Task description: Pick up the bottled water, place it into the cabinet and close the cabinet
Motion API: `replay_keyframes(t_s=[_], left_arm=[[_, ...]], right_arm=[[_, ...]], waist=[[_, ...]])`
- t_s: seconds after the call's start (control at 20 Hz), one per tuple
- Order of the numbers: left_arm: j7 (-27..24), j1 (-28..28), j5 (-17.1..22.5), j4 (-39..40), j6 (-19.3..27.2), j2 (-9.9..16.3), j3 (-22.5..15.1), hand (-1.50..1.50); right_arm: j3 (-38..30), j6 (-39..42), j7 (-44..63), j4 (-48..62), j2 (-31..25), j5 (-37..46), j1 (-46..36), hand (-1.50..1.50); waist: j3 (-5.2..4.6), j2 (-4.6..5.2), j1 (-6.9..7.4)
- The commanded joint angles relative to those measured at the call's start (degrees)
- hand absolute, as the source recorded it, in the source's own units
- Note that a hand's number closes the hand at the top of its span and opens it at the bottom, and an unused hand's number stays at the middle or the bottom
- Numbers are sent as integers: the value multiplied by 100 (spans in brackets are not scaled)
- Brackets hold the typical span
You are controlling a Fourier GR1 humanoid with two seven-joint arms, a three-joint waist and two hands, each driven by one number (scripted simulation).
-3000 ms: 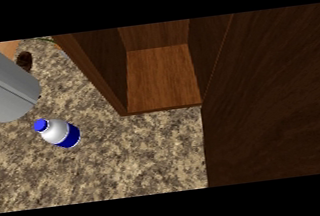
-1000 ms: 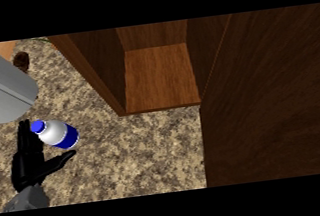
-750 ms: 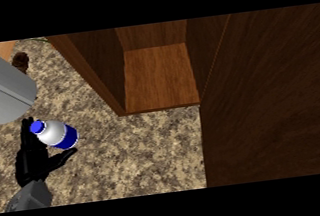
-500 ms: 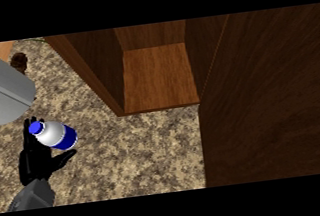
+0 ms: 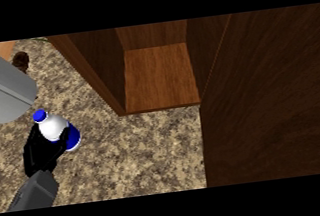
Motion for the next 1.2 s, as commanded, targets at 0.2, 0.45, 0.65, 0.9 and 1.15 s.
replay_keyframes(t_s=[0.2, 0.45, 0.65, 0.9, 1.15], left_arm=[[-556, -209, 42, 84, -61, 66, 36, 150], [-968, -84, -287, -308, 237, -764, -458, 150], [-1138, 128, -425, -587, 447, -1294, -1045, 150], [-564, 558, -336, -1633, 208, -1313, -1288, 150], [-172, 642, 223, -2368, 693, -1319, -2480, 150]], right_arm=[[-155, 111, 225, -655, -26, -464, 187, -150], [-397, 5, 467, -709, -93, -758, -40, -150], [-317, 57, 279, -672, 27, -621, 147, -150], [-619, 145, 190, -567, -2, -714, 243, -150], [-338, 23, 296, -409, 85, -446, -94, -150]], waist=[[-1, 2, -17], [11, -22, 108], [17, -65, 117], [25, -91, 195], [26, -111, 228]])
